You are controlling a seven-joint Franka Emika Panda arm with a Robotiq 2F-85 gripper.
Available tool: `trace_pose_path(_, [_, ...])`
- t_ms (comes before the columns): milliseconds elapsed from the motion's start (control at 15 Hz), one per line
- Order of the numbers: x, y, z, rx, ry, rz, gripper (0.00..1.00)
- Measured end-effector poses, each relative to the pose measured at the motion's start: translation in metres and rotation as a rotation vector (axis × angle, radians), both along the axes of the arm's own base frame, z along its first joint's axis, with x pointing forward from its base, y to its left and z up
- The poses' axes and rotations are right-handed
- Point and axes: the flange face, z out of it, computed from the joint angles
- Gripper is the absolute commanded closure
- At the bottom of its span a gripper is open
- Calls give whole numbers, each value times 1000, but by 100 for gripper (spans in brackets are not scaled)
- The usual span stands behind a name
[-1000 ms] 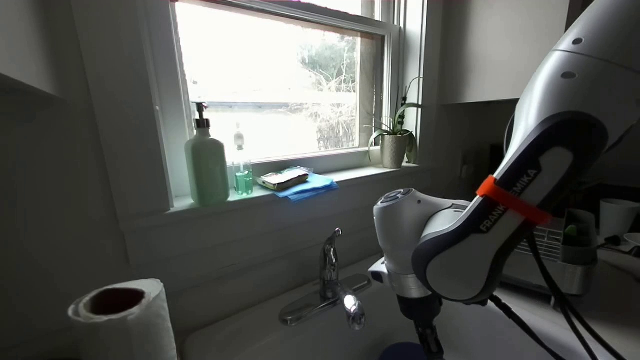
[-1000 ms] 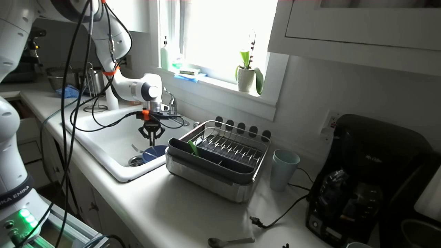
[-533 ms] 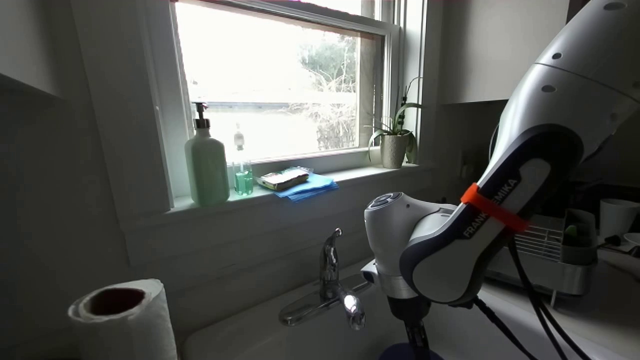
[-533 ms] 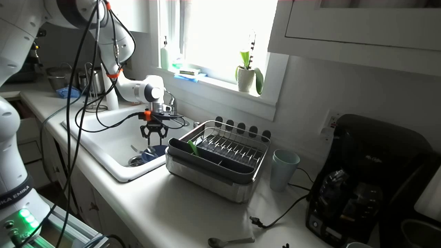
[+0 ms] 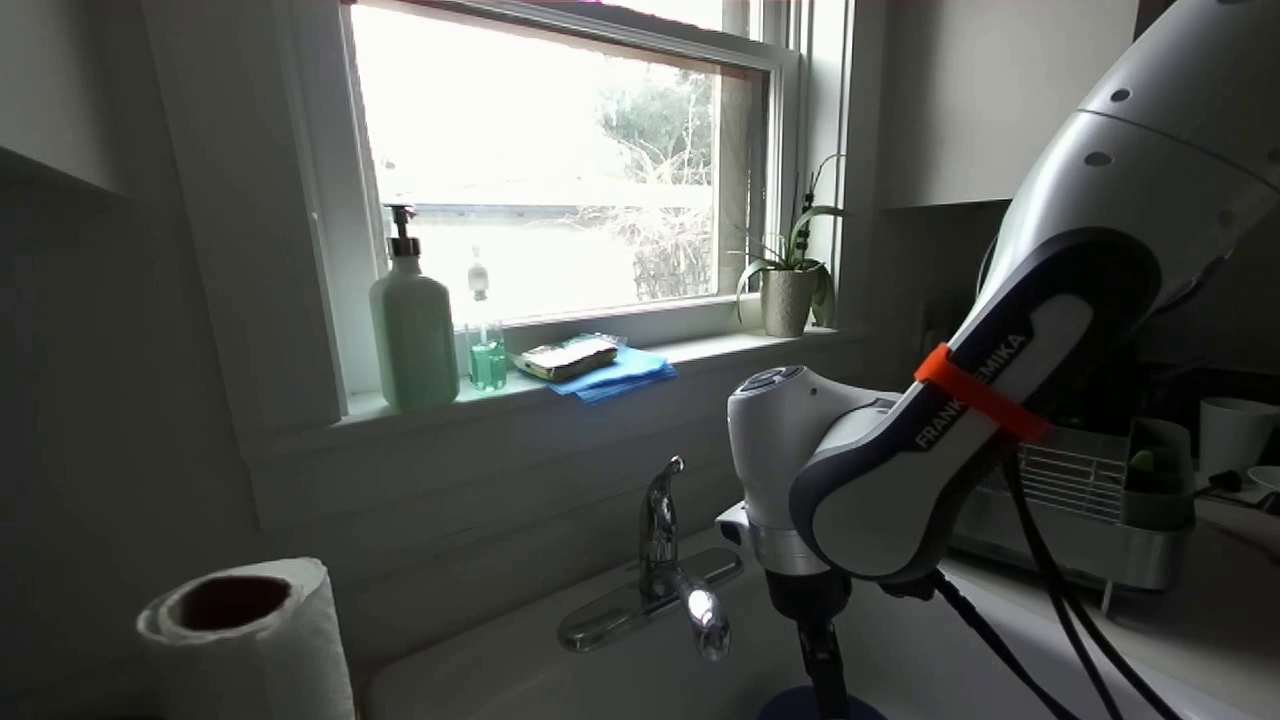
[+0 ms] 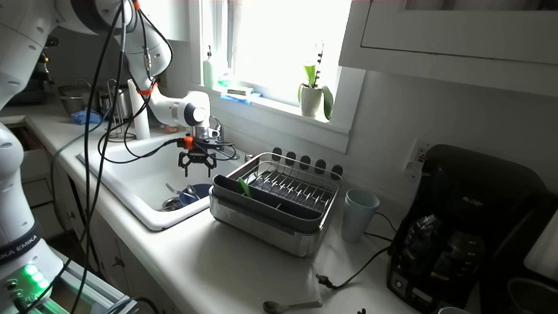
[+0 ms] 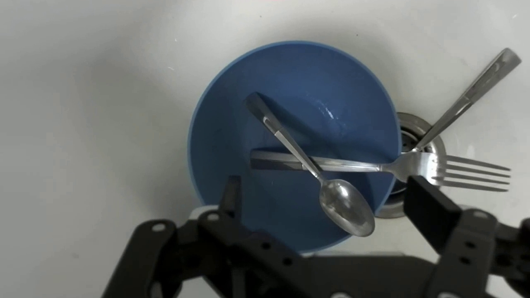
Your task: Remove the blue bowl from the dishes drying rack and place it in the sink, pick up a fork from the dishes drying rack and place it in the blue bowl and pick up a spoon from the dishes drying rack and put it in the blue bowl that is inside the sink
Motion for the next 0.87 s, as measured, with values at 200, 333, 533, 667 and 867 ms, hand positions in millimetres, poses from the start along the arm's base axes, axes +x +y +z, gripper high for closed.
trace_pose_path(200, [3, -5, 21, 23, -29, 4, 0])
trace_pose_path(333, [4, -10, 39, 31, -51, 34, 0])
trace_pose_path(533, [-1, -17, 65, 59, -79, 57, 0])
trace_pose_path(667, [-4, -21, 80, 83, -96, 55, 0])
trace_pose_path(867, [-10, -25, 99, 101, -118, 52, 0])
